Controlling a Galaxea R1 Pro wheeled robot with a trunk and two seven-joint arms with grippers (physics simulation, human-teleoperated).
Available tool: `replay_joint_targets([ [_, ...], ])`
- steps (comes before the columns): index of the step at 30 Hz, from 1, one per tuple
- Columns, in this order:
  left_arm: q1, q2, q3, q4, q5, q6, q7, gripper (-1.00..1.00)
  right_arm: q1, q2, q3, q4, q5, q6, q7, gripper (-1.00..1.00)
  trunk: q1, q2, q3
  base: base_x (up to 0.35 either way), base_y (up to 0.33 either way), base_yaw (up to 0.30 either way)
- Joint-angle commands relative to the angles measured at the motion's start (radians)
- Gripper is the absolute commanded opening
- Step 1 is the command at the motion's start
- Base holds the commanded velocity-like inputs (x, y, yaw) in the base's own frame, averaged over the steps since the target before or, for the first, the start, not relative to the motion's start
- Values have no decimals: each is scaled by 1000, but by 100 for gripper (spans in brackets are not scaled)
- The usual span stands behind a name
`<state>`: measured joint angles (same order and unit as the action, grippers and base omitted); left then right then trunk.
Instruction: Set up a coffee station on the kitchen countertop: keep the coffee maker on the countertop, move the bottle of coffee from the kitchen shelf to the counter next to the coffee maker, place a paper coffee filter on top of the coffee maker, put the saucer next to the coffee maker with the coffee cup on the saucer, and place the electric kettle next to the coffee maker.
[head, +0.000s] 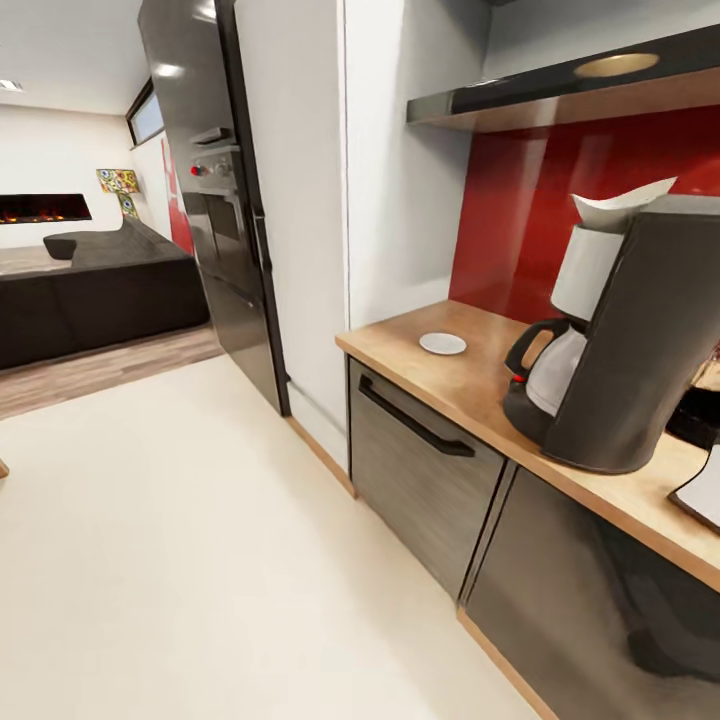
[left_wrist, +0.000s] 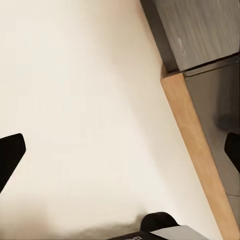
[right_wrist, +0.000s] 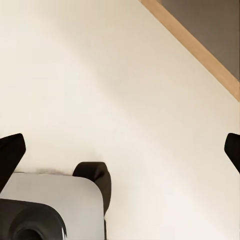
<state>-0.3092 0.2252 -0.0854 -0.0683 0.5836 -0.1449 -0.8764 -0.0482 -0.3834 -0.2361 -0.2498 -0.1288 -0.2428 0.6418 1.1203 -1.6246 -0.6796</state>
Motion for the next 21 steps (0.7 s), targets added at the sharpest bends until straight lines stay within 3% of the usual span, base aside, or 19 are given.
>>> replay_joint_targets([
  [1, -1, 0, -9, 1, 5, -7, -1, 100, -1, 0, 0, 1, -9, 0, 7, 100, 1, 0, -1, 317, 178, 0],
  [12, -1, 0, -8, 1, 5, -7, -1, 100, 0, 0, 0, 1, -9, 0, 8, 100, 1, 0, -1, 303, 211, -8],
  [21, -1, 0, -8, 1, 5, -7, -1, 100, 0, 3, 4, 1, -4, 1, 10, 100, 1, 0, -1, 61, 49, -237],
])
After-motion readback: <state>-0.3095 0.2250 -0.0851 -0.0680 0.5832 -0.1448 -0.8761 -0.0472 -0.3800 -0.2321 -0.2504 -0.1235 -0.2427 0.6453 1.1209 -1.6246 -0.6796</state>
